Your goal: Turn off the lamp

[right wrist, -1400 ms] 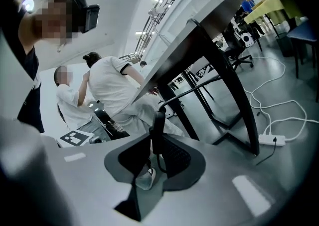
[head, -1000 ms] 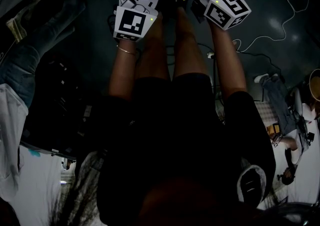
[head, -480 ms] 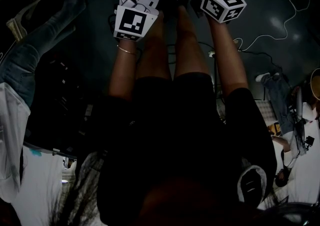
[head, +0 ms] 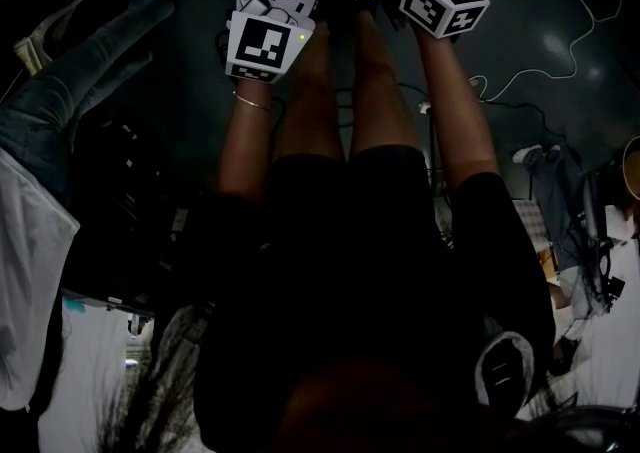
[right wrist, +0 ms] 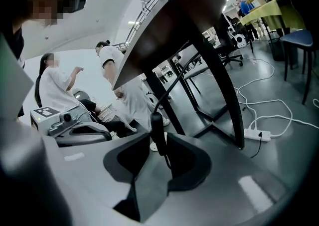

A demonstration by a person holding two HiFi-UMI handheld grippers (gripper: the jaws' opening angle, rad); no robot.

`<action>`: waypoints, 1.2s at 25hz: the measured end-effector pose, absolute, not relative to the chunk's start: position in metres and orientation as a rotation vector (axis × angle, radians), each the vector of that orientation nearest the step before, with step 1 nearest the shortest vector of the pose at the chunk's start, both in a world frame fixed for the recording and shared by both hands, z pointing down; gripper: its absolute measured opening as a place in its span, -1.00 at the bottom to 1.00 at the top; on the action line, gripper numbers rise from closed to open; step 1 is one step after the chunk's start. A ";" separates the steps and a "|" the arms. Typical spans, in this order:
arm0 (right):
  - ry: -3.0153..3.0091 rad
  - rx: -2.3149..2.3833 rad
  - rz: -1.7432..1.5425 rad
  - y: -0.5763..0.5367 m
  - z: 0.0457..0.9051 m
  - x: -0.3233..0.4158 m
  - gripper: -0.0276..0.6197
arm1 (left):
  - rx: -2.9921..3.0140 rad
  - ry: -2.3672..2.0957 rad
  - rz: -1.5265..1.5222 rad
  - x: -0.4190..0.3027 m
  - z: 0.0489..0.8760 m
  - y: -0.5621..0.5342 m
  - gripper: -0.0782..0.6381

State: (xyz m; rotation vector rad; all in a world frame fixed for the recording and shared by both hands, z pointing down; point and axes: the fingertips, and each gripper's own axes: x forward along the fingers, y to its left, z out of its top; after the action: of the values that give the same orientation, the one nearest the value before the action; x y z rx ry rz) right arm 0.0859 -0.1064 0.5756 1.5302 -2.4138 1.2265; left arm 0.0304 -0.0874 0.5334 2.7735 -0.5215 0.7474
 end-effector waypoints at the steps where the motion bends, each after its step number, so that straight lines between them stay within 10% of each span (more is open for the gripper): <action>1: -2.408 1.533 1.234 -0.106 0.578 0.087 -0.68 | 2.771 -0.518 0.744 0.031 0.534 -0.087 -0.76; 30: -2.366 1.631 1.262 -0.106 0.576 0.102 -0.52 | 2.736 -0.517 0.732 0.035 0.537 -0.084 -0.76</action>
State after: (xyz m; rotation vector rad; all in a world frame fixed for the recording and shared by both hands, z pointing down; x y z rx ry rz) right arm 0.1023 -0.1063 0.5762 1.6312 -2.3661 1.2622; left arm 0.0350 -0.0843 0.5368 2.7361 -0.5170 0.7315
